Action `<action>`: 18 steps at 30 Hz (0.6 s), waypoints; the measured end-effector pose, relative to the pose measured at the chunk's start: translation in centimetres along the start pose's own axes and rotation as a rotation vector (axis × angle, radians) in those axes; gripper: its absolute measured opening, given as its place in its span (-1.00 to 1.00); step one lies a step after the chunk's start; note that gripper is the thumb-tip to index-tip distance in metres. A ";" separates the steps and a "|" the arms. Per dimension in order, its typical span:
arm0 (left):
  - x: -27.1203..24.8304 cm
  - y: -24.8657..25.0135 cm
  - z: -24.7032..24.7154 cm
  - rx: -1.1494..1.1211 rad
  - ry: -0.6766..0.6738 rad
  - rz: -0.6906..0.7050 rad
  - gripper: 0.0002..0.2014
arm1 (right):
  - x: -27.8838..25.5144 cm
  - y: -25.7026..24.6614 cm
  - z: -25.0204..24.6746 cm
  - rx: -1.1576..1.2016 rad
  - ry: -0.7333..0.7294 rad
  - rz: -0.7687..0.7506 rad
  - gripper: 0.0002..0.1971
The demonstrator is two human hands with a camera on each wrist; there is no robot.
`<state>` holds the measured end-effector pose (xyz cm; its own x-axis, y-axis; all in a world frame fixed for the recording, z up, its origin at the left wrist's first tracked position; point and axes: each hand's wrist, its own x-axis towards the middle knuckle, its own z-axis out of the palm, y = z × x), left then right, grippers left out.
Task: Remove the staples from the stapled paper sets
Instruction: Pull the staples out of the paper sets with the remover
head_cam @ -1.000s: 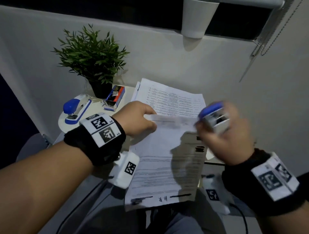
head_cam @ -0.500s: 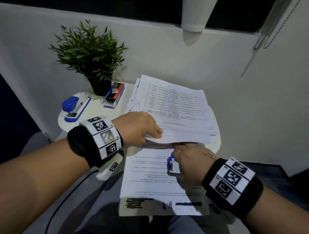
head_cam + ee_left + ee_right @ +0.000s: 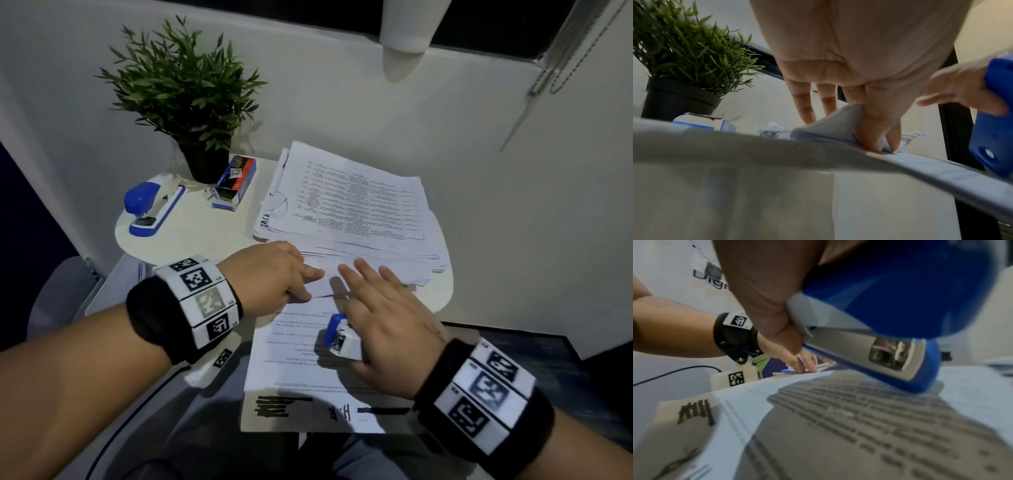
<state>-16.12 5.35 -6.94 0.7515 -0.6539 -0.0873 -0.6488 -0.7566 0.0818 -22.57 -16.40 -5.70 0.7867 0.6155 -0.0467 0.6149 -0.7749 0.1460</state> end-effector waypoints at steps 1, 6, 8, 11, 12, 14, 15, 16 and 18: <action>0.0 0.1 0.1 -0.005 0.007 0.002 -0.74 | 0.5 -0.3 0.4 -0.021 -0.072 -0.005 -0.23; -0.6 0.0 0.8 -0.119 0.058 -0.025 -0.73 | 2.6 -1.5 0.8 0.009 -0.218 -0.020 -0.40; -1.0 -0.4 1.3 -0.207 0.106 -0.034 -0.74 | 2.7 -1.7 1.4 -0.002 -0.236 -0.002 -0.40; -1.4 -0.6 1.7 -0.305 0.134 -0.054 -0.73 | 2.6 -0.9 2.2 0.043 -0.193 0.041 -0.36; -1.4 -0.6 1.7 -0.323 0.138 -0.058 -0.73 | 2.4 -0.5 2.2 0.039 -0.167 0.055 -0.34; -1.5 -0.7 1.8 -0.338 0.147 -0.069 -0.73 | 1.9 0.4 1.6 0.066 -0.205 0.118 -0.24; -1.5 -0.8 2.0 -0.344 0.152 -0.073 -0.73 | 1.7 0.9 1.2 0.070 -0.230 0.147 -0.12; -1.5 -0.9 2.1 -0.356 0.160 -0.080 -0.75 | 1.4 1.4 1.0 0.057 -0.255 0.151 0.00; -1.7 -1.2 2.3 -0.401 0.181 -0.104 -0.78 | 0.9 2.4 0.6 0.057 -0.312 0.187 0.11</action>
<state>-16.86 7.38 -9.13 0.8424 -0.5359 0.0570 -0.4978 -0.7333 0.4632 -20.37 -17.85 -5.98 0.8590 0.3959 -0.3246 0.4540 -0.8821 0.1255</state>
